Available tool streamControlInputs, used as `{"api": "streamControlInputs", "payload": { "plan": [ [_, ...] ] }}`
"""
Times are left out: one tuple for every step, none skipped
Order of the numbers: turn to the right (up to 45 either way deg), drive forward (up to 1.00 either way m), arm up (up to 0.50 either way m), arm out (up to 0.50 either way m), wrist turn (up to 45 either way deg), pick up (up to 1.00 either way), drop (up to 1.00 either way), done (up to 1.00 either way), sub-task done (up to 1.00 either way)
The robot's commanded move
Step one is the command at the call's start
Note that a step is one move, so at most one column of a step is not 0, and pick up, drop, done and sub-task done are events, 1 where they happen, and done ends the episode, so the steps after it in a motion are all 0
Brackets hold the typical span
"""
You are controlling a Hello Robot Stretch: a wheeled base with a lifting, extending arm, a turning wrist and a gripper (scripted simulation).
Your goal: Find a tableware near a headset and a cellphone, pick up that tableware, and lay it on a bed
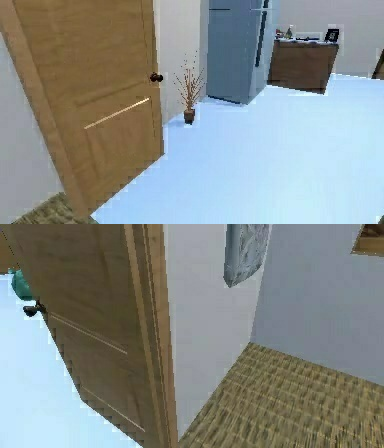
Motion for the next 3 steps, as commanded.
{"api": "streamControlInputs", "payload": {
  "plan": [
    [15.0, 0.00, 0.00, 0.00, 0.0, 0.00, 0.00, 0.00, 0.00],
    [0.0, 0.15, 0.00, 0.00, 0.0, 0.00, 0.00, 0.00, 0.00],
    [0.0, 1.00, 0.00, 0.00, 0.0, 0.00, 0.00, 0.00, 0.00]
  ]
}}
